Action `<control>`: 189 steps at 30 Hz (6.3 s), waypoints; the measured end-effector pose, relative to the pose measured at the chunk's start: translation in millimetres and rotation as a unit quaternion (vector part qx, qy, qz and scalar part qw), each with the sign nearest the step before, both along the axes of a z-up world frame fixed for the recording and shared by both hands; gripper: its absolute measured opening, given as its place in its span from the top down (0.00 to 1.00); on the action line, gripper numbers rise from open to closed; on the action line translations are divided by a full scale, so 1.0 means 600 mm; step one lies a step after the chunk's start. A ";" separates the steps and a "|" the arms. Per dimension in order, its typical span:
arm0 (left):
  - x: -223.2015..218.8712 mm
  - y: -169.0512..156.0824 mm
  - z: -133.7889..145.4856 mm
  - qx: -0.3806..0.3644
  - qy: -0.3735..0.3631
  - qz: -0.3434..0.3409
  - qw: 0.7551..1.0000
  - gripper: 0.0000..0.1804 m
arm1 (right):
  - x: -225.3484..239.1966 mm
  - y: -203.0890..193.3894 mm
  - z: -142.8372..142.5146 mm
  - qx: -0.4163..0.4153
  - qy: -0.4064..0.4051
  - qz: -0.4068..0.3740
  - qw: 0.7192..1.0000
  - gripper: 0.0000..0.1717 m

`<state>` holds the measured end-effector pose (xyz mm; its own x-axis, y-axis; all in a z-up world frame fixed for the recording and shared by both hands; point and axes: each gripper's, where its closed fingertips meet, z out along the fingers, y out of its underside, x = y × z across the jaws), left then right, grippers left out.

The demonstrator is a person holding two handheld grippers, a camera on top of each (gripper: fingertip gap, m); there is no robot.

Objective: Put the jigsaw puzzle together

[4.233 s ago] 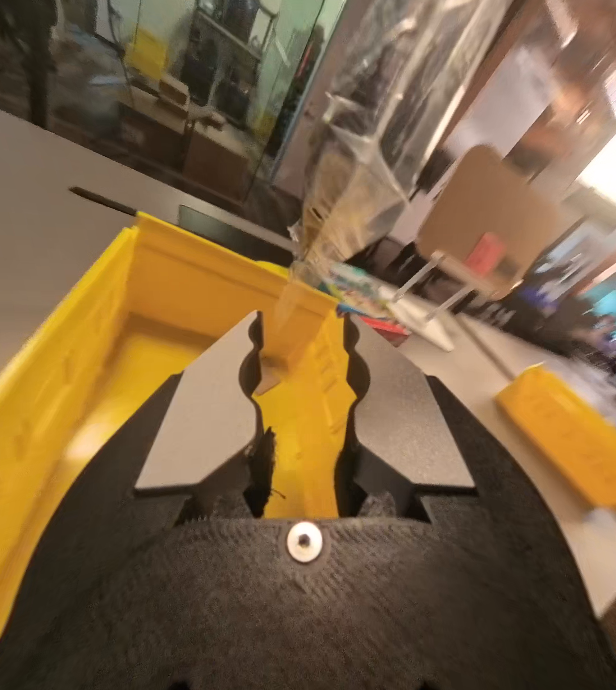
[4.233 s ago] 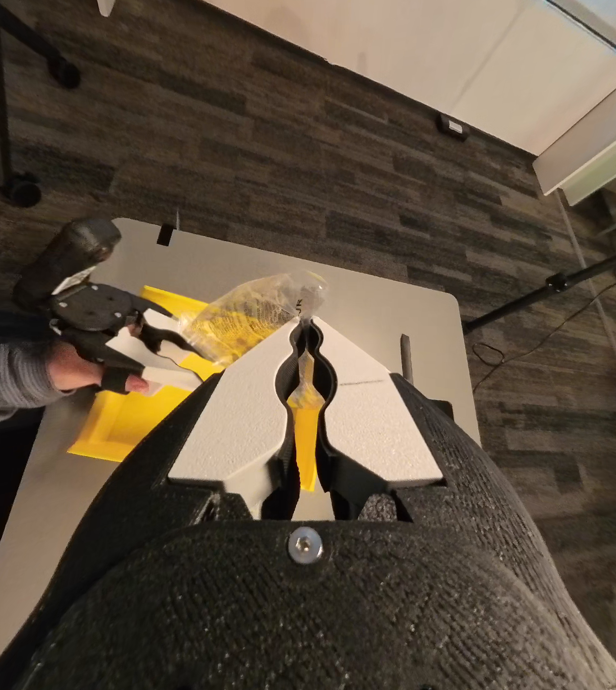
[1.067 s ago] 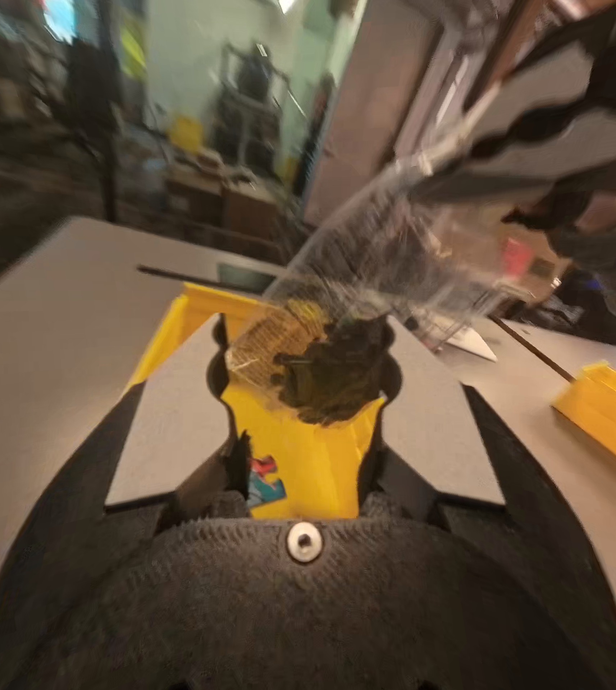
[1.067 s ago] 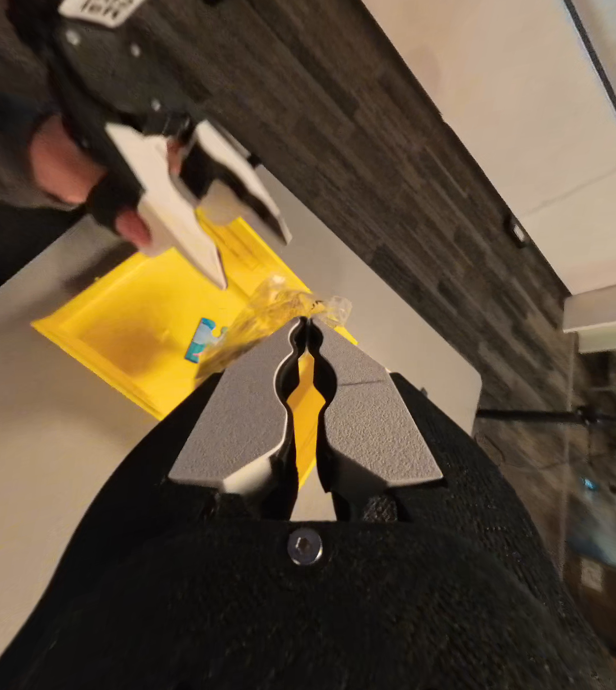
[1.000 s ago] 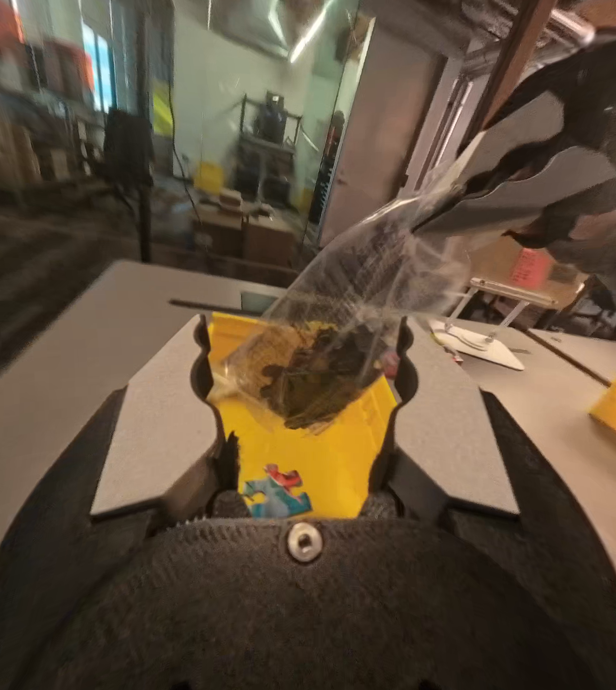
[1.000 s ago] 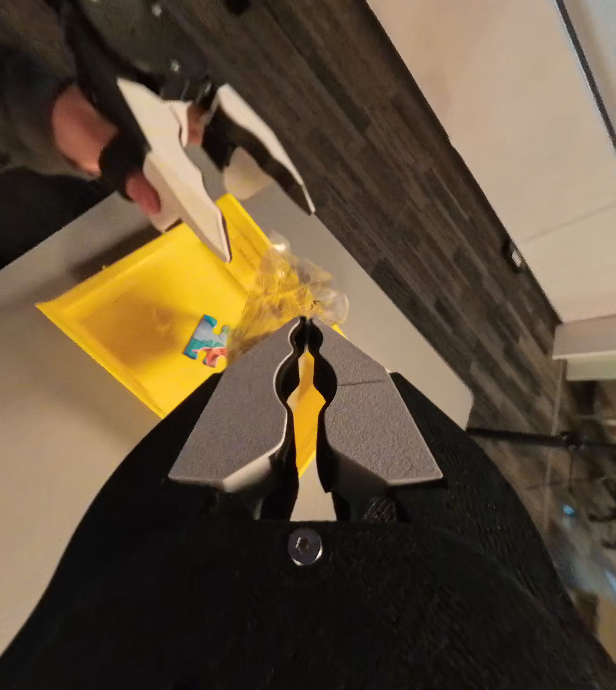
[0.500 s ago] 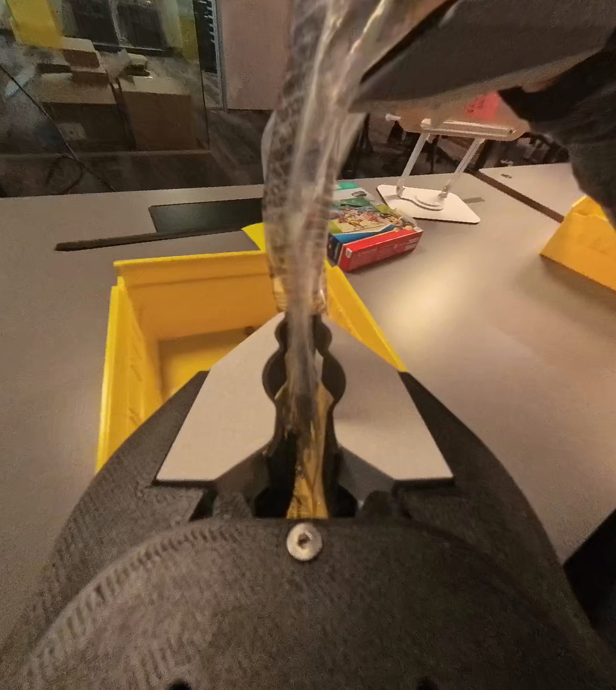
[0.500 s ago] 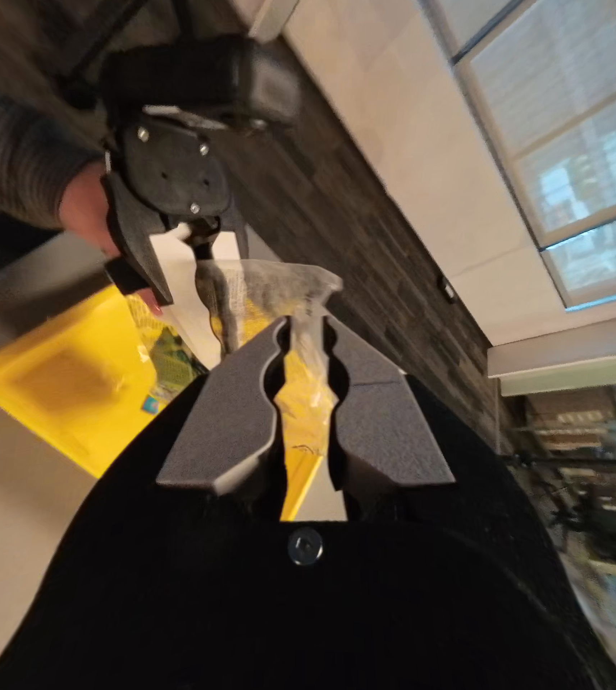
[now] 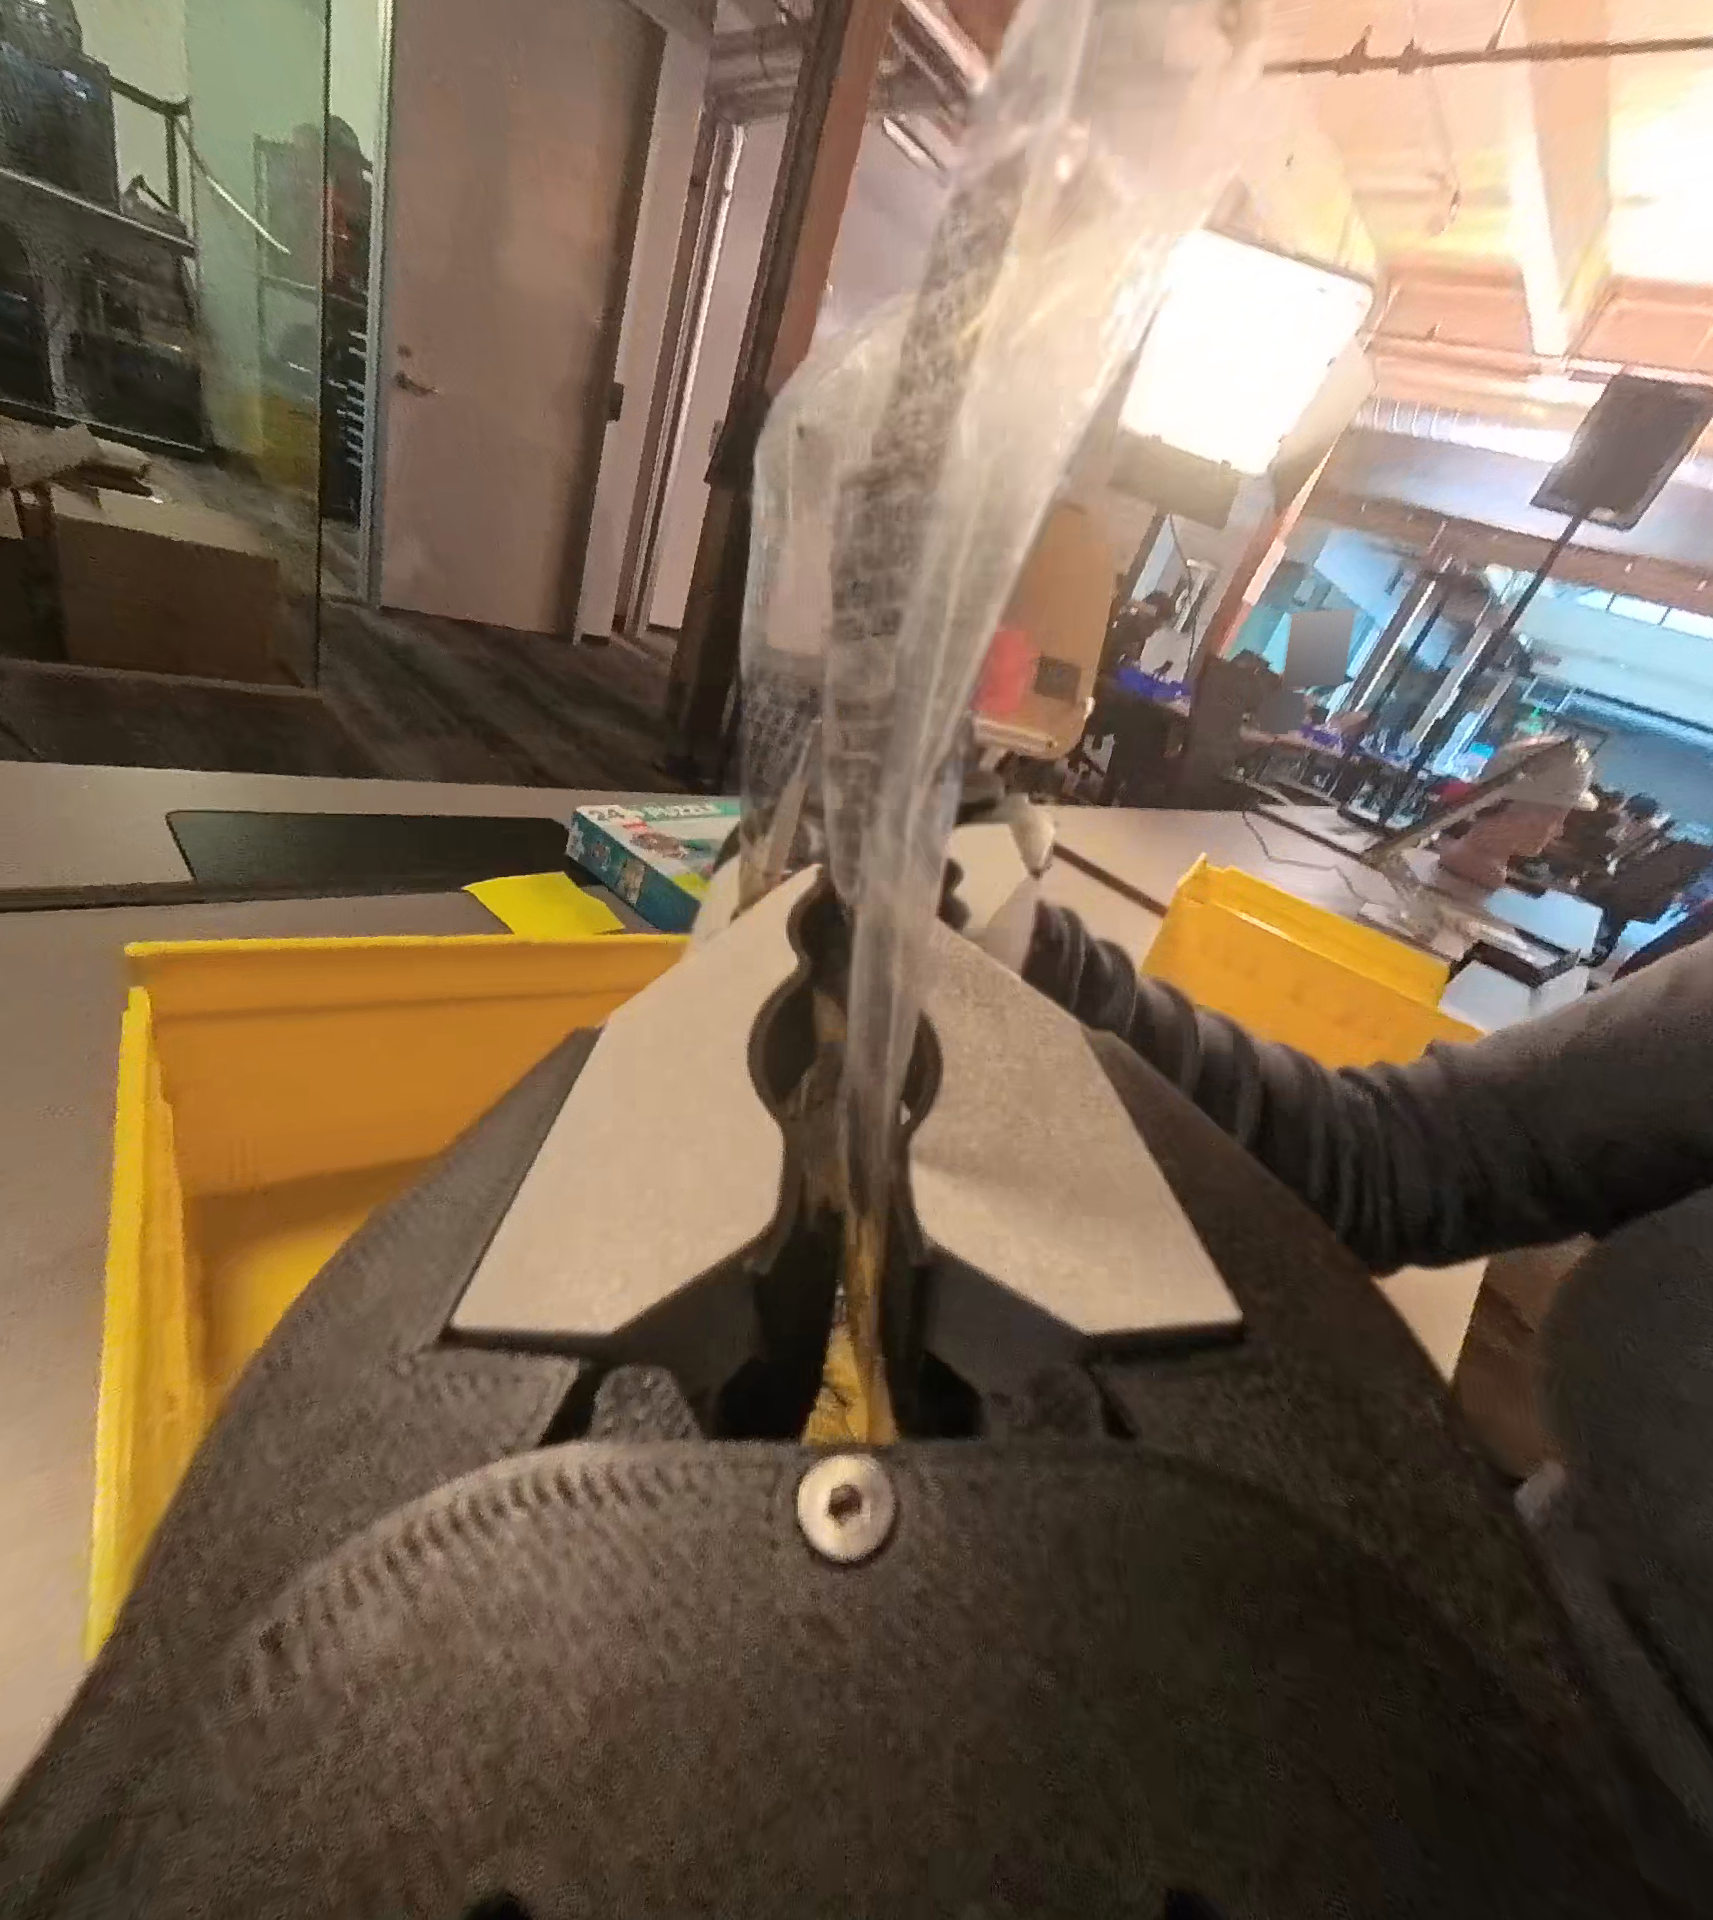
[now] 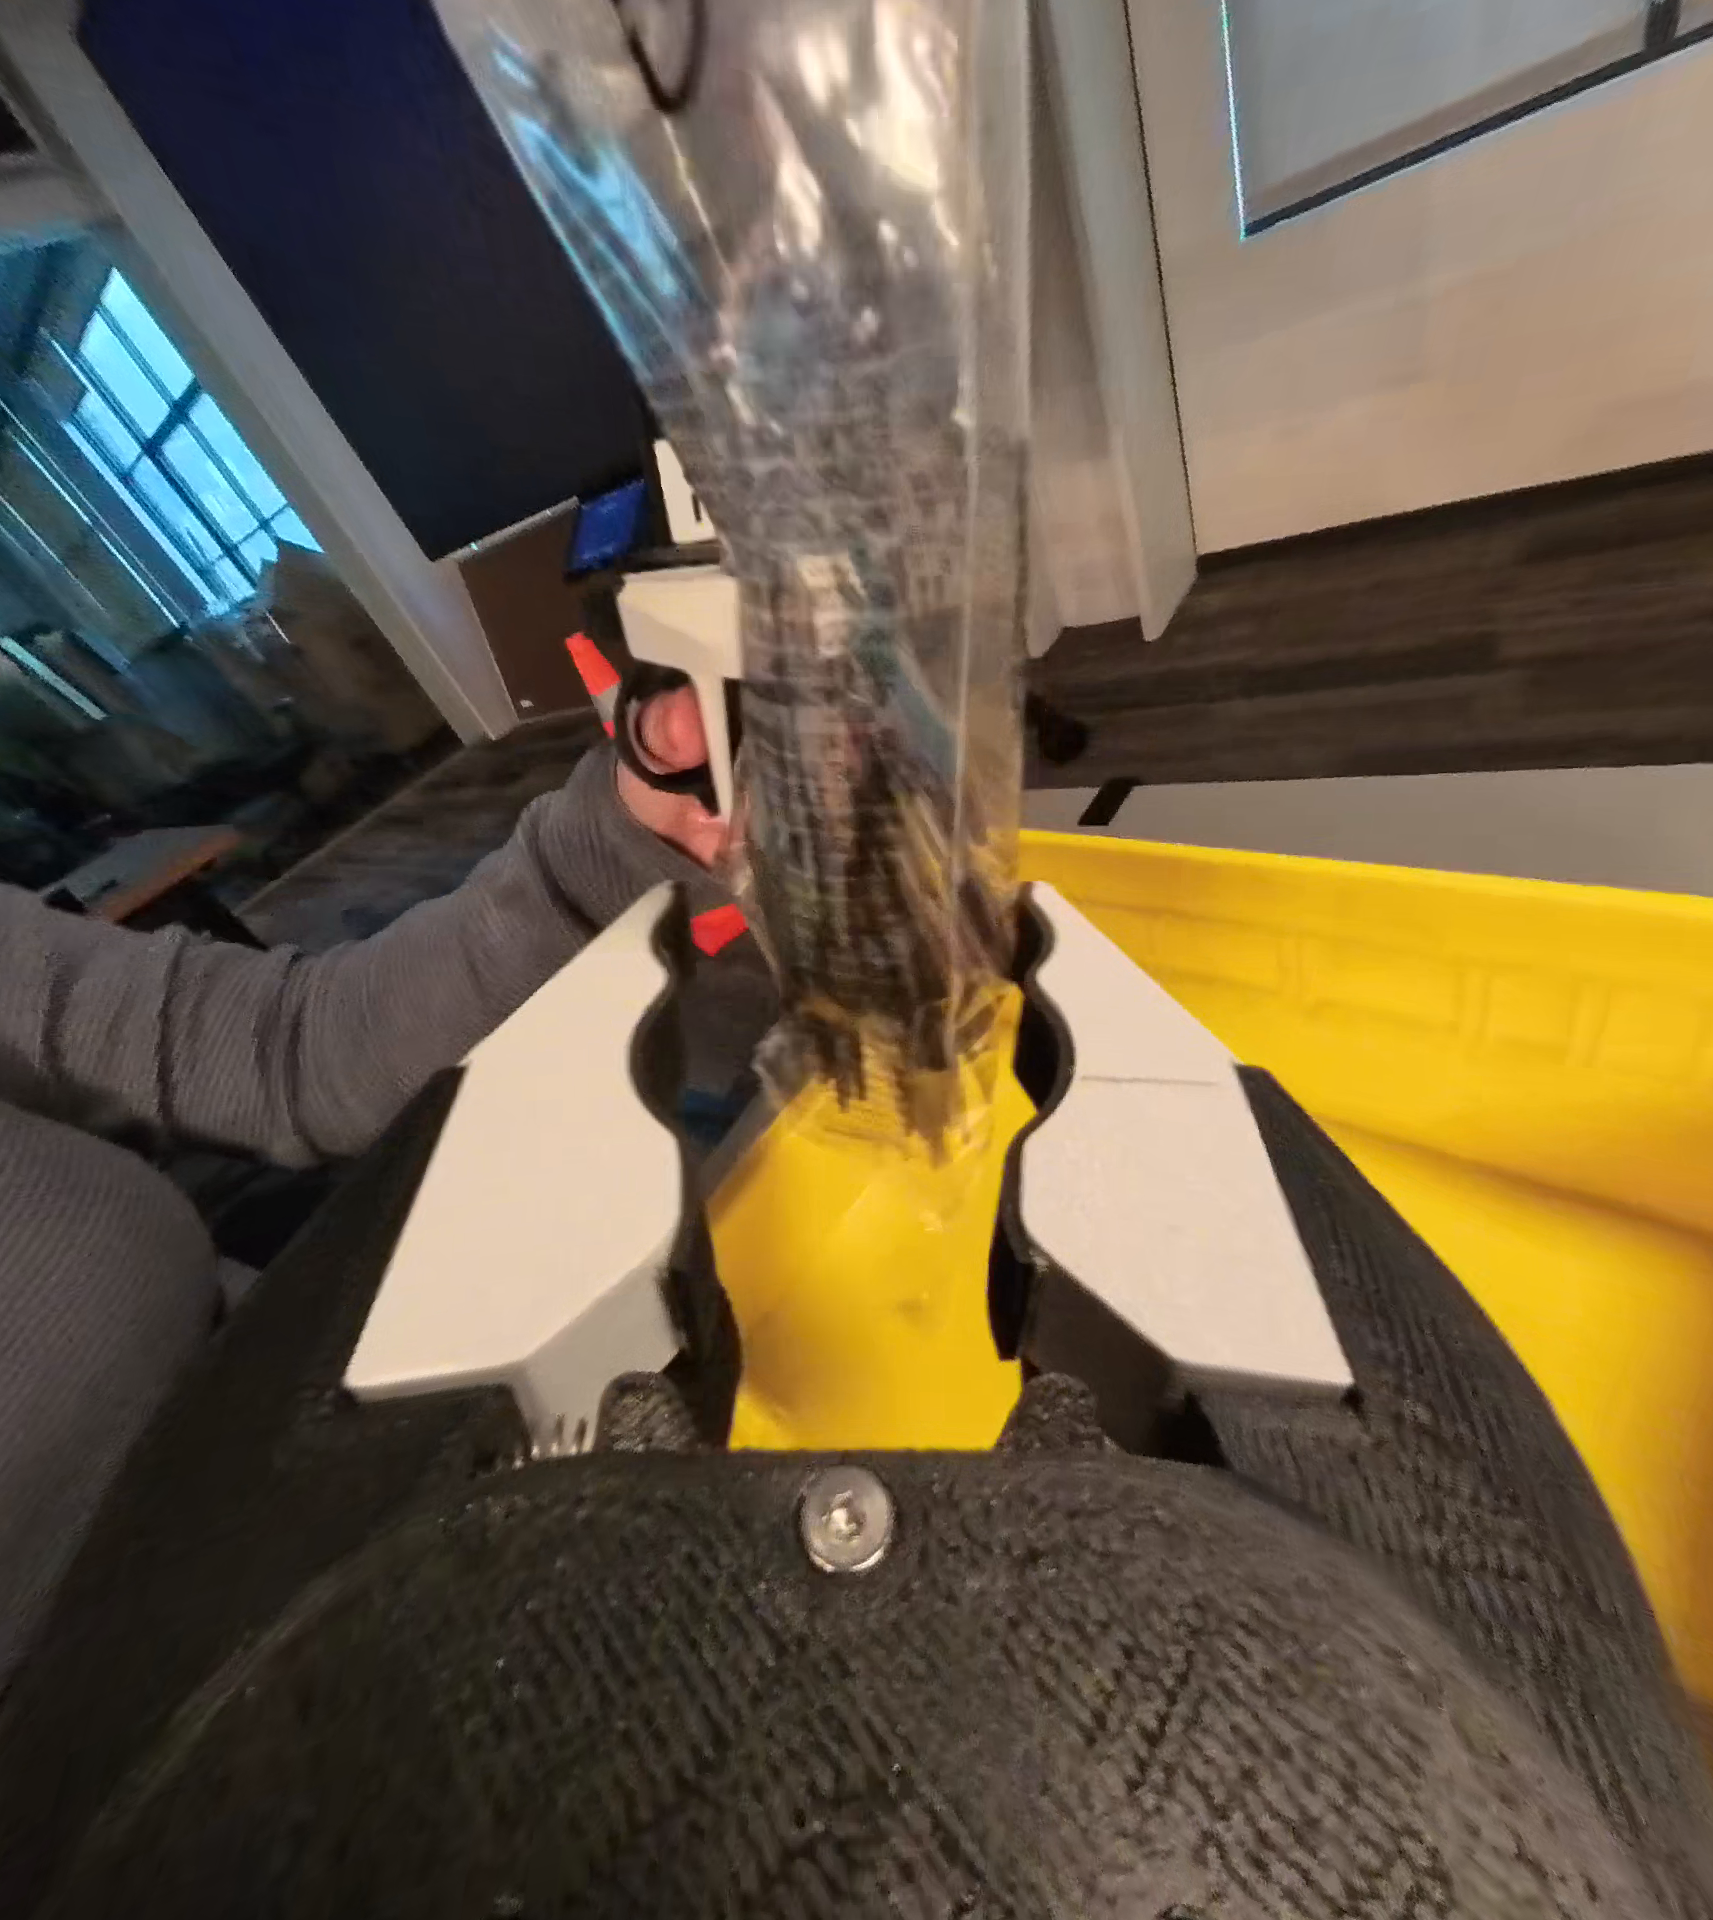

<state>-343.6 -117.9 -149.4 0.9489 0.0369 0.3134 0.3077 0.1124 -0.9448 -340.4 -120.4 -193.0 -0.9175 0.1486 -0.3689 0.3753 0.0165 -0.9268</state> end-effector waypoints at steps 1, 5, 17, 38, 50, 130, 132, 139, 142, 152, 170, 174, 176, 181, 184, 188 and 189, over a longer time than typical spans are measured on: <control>0.000 0.001 0.007 0.013 -0.004 -0.001 1.000 0.99 | -0.003 -0.003 0.000 -0.005 -0.007 0.000 1.000 0.73; -0.026 -0.018 0.033 0.075 -0.032 0.066 0.994 0.90 | 0.000 -0.010 0.002 -0.035 -0.024 0.014 0.999 0.78; -0.001 -0.040 -0.056 -0.097 0.143 0.429 0.887 0.40 | -0.061 0.073 0.070 -0.199 -0.069 -0.195 0.958 0.81; 0.046 0.092 -0.004 -0.319 0.675 0.280 0.604 1.00 | -0.073 0.114 0.064 -0.274 -0.245 -0.203 0.908 0.71; -0.027 0.052 0.036 -0.267 0.301 0.157 0.902 1.00 | -0.009 0.102 0.109 0.005 0.141 -0.219 0.965 0.64; 0.068 0.019 -0.148 -0.435 0.076 -0.034 0.897 1.00 | 0.056 0.086 0.005 0.181 0.286 -0.119 0.934 0.81; 0.069 0.021 -0.144 -0.414 0.094 -0.018 0.905 1.00 | 0.068 0.093 0.003 0.218 0.321 -0.140 0.911 0.68; 0.084 0.031 -0.143 -0.400 0.103 -0.001 0.911 1.00 | 0.138 0.073 0.005 0.335 0.472 -0.121 0.806 0.67; 0.088 0.033 -0.143 -0.405 0.105 -0.002 0.909 1.00 | 0.130 0.078 -0.026 0.436 0.487 -0.104 0.750 0.69; 0.139 0.052 -0.095 -0.328 0.067 -0.089 0.938 0.73 | 0.108 0.094 -0.065 0.555 0.541 -0.061 0.629 1.00; 0.122 0.096 -0.144 -0.552 -0.006 -0.124 0.825 1.00 | 0.134 0.099 -0.069 0.566 0.631 -0.043 0.530 1.00; 0.116 0.095 -0.140 -0.531 0.012 -0.095 0.842 1.00 | 0.141 0.107 -0.073 0.566 0.621 -0.054 0.539 1.00; 0.118 0.090 -0.136 -0.515 0.022 -0.078 0.853 1.00 | 0.146 0.111 -0.075 0.565 0.617 -0.066 0.544 1.00; 0.163 0.085 -0.107 -0.398 0.040 -0.041 0.915 1.00 | 0.175 0.113 -0.080 0.528 0.601 -0.120 0.589 1.00; 0.185 0.074 -0.101 -0.345 0.065 -0.007 0.936 0.69 | 0.200 0.108 -0.076 0.489 0.583 -0.151 0.631 0.94; 0.178 0.050 -0.115 -0.361 0.147 0.049 0.920 0.62 | 0.212 0.111 -0.075 0.472 0.539 -0.170 0.676 0.82; 0.169 0.044 -0.118 -0.374 0.170 0.074 0.909 0.64 | 0.213 0.111 -0.073 0.470 0.530 -0.175 0.684 0.80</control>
<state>-242.4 -91.6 -220.2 0.9535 0.2544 -0.1616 0.0181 -0.5836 -0.8118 -212.7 -53.7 -236.9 -0.4433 0.1426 0.8850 -0.3651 0.8729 -0.3236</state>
